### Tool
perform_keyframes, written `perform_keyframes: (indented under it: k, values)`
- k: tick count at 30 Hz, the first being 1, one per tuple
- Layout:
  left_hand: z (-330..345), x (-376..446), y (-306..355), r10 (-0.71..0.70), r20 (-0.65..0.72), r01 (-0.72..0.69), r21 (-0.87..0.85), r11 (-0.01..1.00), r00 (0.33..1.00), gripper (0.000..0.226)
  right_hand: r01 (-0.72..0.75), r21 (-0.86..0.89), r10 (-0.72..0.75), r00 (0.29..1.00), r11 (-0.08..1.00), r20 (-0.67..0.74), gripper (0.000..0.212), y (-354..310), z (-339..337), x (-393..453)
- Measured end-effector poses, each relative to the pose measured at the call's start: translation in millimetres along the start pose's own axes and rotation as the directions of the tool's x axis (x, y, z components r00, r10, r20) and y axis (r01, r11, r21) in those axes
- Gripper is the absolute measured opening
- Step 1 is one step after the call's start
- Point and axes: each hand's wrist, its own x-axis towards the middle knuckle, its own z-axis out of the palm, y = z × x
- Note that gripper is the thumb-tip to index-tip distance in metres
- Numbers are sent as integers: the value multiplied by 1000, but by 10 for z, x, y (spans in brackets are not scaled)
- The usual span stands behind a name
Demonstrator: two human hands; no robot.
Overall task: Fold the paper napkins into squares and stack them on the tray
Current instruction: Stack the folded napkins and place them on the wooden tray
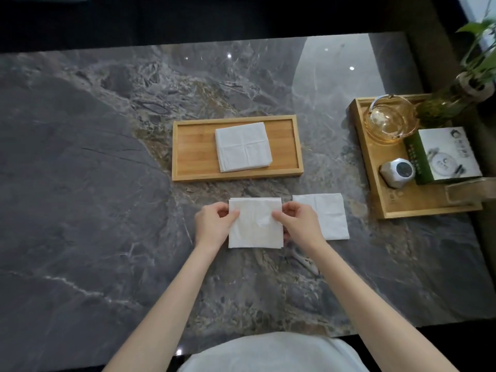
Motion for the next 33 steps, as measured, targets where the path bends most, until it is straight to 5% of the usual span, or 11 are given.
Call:
perform_keyframes:
  k: [16,21,26,33]
  values:
    - [40,86,63,36,-45,-20,299,954,998,29,75,-470,-136,986,879,-98,23,-90,92,46]
    - [-29,143,9,333,21,-320,342,884,943,27,225,-615,-395,905,756,-155,20,-139,9,58]
    - [-37,231,-42,479,134,-484,453,749,867,30,420,-749,-563,823,512,77,28,-33,-11,188]
    - [28,249,-34,522,120,-502,520,692,844,20,421,-737,-565,823,529,64,22,48,21,203]
